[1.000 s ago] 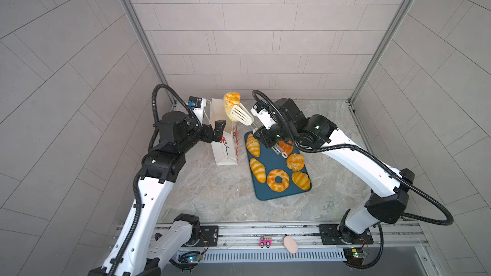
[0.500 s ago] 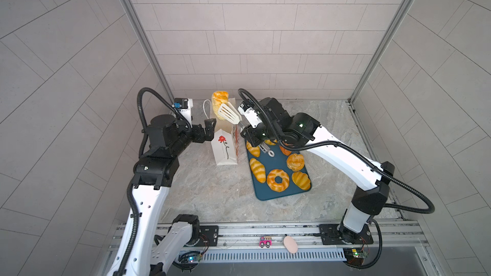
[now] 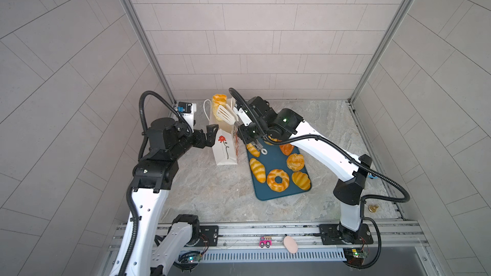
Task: Place the fake bread into the paper bag
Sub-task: 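Open the tongs with the right gripper to drop the bread into the bag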
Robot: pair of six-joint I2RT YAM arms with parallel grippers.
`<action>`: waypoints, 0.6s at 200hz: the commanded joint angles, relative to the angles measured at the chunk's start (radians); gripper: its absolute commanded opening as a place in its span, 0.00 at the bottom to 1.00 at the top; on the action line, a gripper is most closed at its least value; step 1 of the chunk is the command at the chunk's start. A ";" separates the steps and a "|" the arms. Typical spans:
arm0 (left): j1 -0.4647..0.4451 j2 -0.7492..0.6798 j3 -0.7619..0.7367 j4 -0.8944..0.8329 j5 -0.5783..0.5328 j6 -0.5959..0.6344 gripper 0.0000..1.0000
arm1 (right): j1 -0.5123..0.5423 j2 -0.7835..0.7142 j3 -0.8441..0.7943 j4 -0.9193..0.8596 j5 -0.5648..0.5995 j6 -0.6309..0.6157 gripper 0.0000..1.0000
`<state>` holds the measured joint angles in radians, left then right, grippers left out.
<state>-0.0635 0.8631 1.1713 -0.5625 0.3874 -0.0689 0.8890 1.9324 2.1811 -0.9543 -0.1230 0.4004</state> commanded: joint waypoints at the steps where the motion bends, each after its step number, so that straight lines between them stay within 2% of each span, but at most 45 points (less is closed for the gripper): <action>1: 0.004 -0.020 -0.008 -0.018 0.028 0.038 1.00 | -0.005 0.006 0.044 -0.029 0.018 0.006 0.33; 44: 0.004 -0.007 -0.007 -0.019 0.047 0.034 1.00 | -0.005 -0.002 0.057 -0.062 0.040 -0.007 0.52; 77: 0.003 -0.001 -0.005 -0.015 0.059 0.024 1.00 | -0.005 -0.014 0.057 -0.061 0.042 -0.021 0.56; 120: 0.002 0.002 -0.003 -0.008 0.079 0.008 1.00 | -0.004 -0.026 0.072 -0.072 0.049 -0.041 0.57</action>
<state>-0.0639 0.8665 1.1683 -0.5816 0.4362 -0.0601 0.8860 1.9392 2.2089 -1.0195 -0.0982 0.3813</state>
